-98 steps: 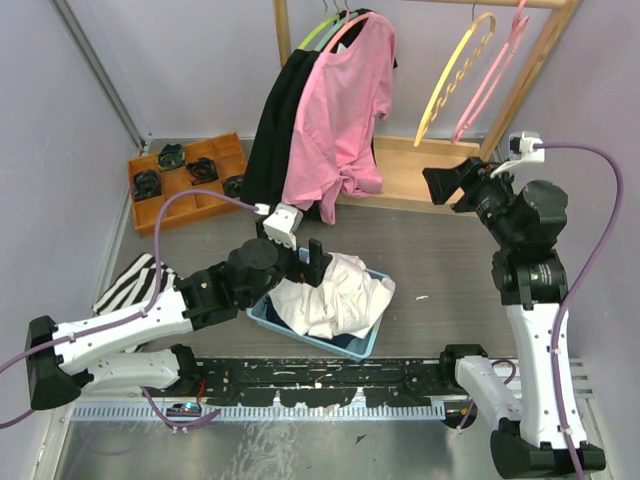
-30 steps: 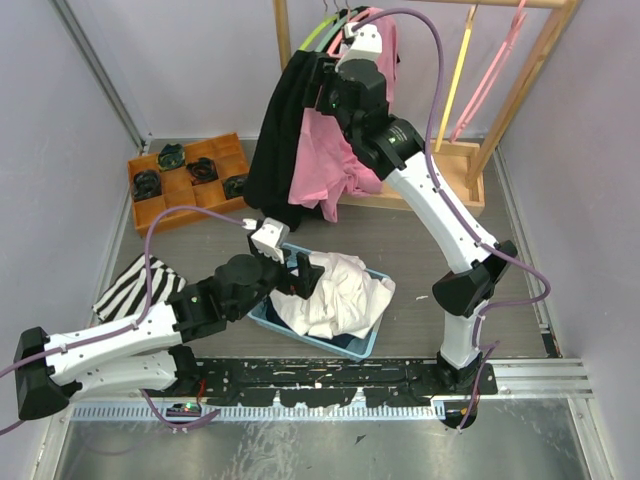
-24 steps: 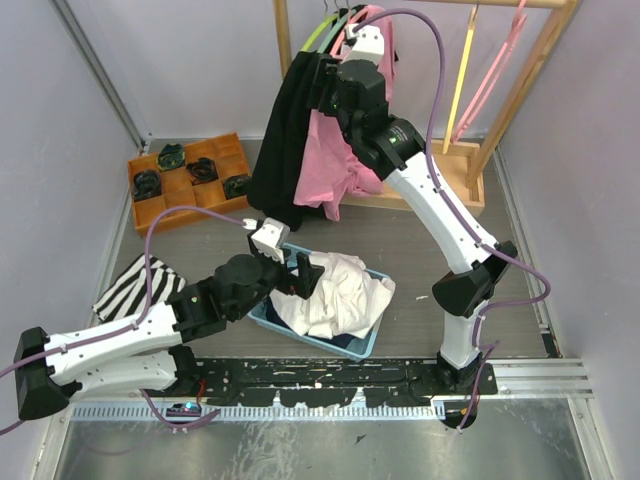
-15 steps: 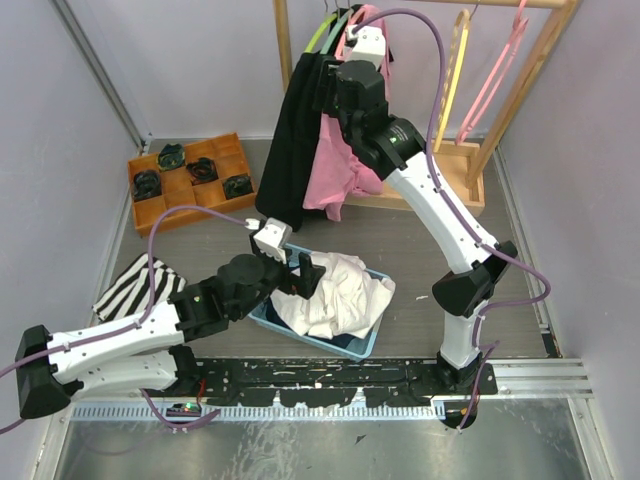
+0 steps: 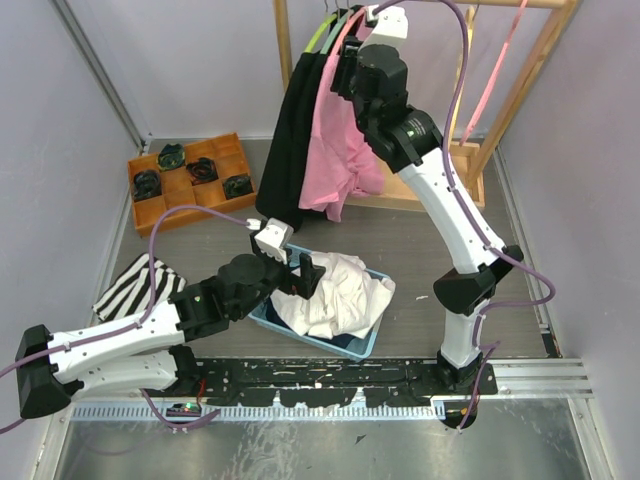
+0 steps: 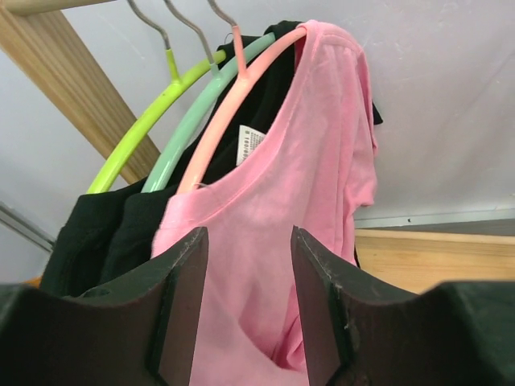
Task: Remove the t-shirt from the hanger
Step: Pick up the hanger from the clothesline.
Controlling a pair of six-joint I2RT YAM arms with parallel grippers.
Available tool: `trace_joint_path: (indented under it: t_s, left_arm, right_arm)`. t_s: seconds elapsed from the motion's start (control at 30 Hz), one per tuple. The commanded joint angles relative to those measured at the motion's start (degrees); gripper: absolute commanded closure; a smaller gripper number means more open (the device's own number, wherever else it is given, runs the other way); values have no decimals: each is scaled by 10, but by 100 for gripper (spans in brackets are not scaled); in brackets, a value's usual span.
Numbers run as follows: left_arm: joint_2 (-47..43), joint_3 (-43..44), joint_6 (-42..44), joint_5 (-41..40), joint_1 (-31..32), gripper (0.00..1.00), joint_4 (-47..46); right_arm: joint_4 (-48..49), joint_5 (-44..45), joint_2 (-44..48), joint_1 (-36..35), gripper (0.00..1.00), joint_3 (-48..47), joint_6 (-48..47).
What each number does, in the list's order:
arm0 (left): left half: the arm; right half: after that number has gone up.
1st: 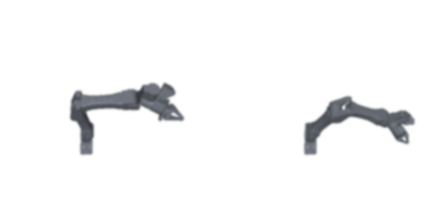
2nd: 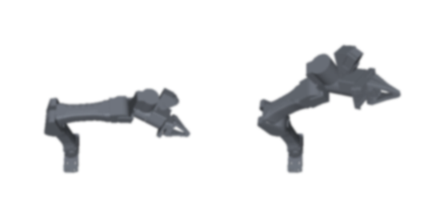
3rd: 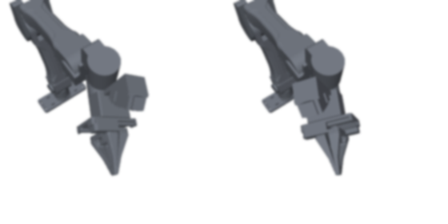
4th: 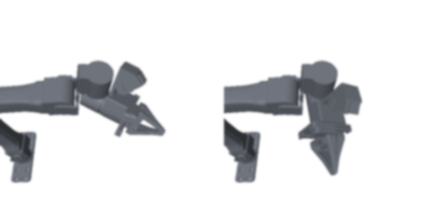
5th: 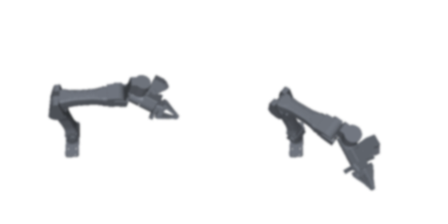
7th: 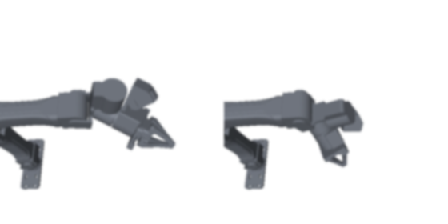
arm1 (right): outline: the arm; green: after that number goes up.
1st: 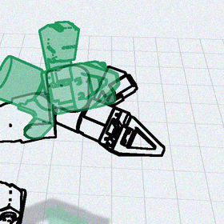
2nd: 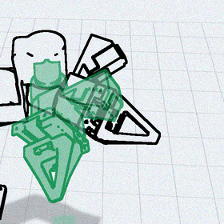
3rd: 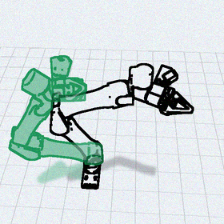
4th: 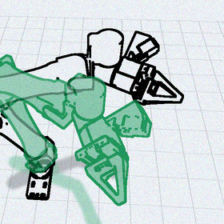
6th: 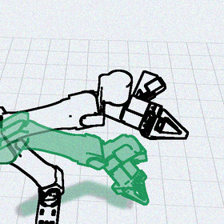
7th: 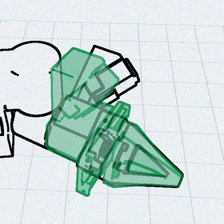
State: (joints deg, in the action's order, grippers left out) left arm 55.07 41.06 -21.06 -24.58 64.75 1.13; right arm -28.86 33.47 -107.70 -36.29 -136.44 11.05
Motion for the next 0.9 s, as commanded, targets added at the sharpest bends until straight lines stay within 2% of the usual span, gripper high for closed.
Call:
trace_joint_path:
  t_s: [0.0,0.3,0.87]
  left_arm:
    - [3,8,6,-12,-1,2,-26]
    - [5,8,5,-11,-2,2,-26]
    - [-2,5,9,-17,-2,2,-24]
  right_arm:
    - [22,-13,3,6,49,-16,-9]
    - [72,-127,26,5,43,21,10]
    - [66,-135,-2,-3,40,2,36]
